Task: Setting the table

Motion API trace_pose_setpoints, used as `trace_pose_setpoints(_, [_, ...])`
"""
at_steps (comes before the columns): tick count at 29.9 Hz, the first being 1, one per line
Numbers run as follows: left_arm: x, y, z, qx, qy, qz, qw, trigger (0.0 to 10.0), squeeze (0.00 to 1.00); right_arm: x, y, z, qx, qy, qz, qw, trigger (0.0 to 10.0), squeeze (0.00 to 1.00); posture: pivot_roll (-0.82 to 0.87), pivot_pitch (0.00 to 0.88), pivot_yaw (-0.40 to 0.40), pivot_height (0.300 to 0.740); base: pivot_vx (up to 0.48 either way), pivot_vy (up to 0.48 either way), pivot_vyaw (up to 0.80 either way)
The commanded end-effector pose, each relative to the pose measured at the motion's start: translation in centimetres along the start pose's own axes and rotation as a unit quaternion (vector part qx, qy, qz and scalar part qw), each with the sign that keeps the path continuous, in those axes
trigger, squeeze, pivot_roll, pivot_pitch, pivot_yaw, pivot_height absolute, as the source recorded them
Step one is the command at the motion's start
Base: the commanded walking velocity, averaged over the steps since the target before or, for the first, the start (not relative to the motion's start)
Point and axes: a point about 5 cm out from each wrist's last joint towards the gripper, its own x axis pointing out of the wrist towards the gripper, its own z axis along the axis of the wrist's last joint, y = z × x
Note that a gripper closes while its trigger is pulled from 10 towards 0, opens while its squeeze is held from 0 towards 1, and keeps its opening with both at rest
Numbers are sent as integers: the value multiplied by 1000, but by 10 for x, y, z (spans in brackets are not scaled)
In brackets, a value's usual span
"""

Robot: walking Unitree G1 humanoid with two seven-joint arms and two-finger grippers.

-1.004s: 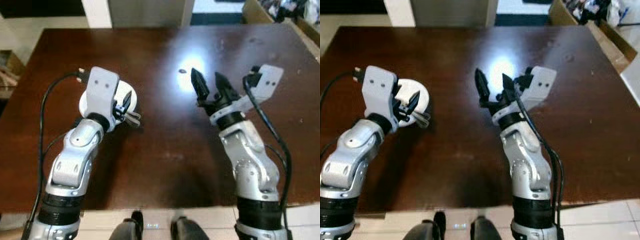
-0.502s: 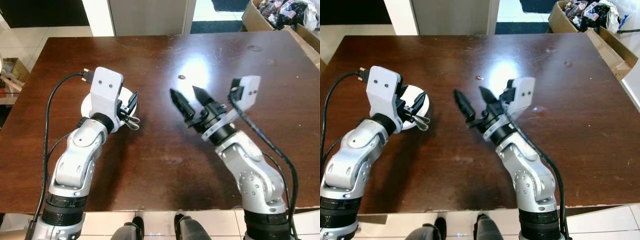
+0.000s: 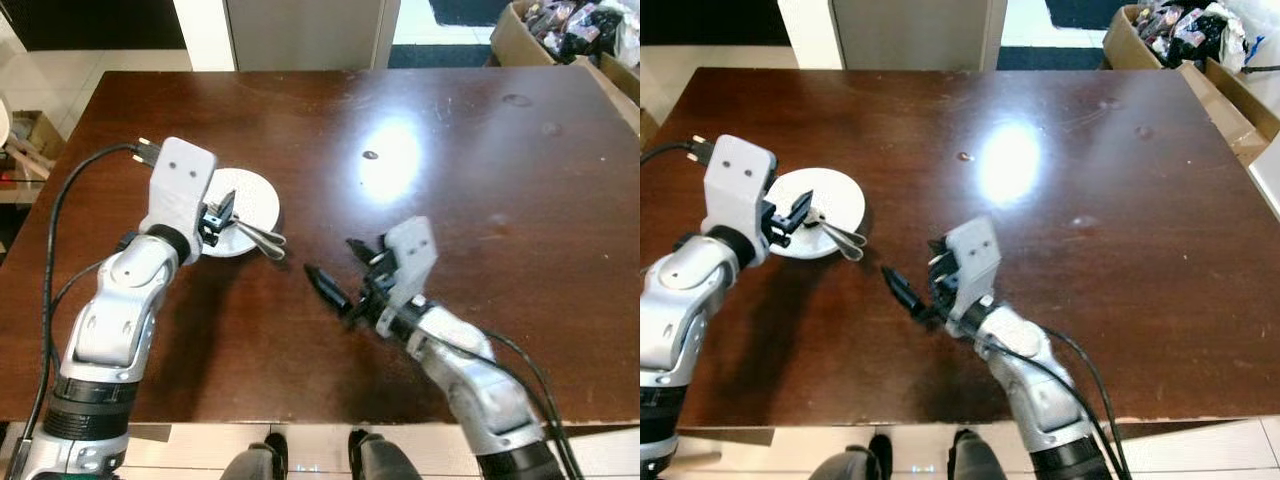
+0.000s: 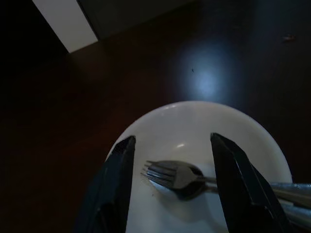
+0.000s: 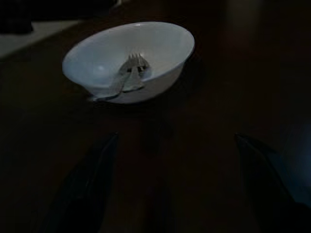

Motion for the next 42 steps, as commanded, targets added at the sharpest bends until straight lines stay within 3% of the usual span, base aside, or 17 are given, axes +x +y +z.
trace_pose_setpoints(1, [0, -2, -3, 3, 4, -1, 1000, 10000, 0, 8, 4, -5, -22, 1, 3, 1000, 10000, 0, -111, 154, 79, 740, 0, 0, 0])
trace_pose_setpoints(6, [-1, -4, -1, 3, 2, -4, 1000, 10000, 0, 21, 9, -5, -32, 0, 15, 999, 10000, 0, -97, 160, 72, 740, 0, 0, 0])
trace_pose_setpoints(12, [-3, -7, -2, 3, 3, -9, 1000, 10000, 0, 36, 17, 3, -20, -44, 42, 998, 10000, 0, -85, 167, 70, 740, 0, 0, 0])
trace_pose_setpoints(27, [-4, -15, -1, -2, 1, -19, 1000, 10000, 0, 49, 33, 3, -36, -51, 100, 993, 10000, 0, -81, 166, 68, 740, 0, 0, 0])
trace_pose_setpoints(31, [-3, -16, -1, -2, 1, -22, 1000, 10000, 0, 51, 41, 7, -54, -55, 134, 988, 10000, 0, -84, 160, 71, 740, 0, 0, 0])
trace_pose_setpoints(36, [-2, -18, 0, -3, -1, -25, 1000, 10000, 0, 49, 45, 6, -166, -51, 136, 975, 10000, 0, -93, 148, 78, 740, 0, 0, 0])
trace_pose_setpoints(39, [-1, -19, 0, -3, -2, -29, 1000, 10000, 0, 49, 44, 8, -187, -55, 125, 973, 10000, 0, -99, 140, 84, 740, 0, 0, 0])
trace_pose_setpoints(42, [1, -20, 1, -3, -3, -30, 1000, 10000, 0, 48, 47, 8, -178, -58, 130, 974, 10000, 0, -101, 136, 85, 740, 0, 0, 0])
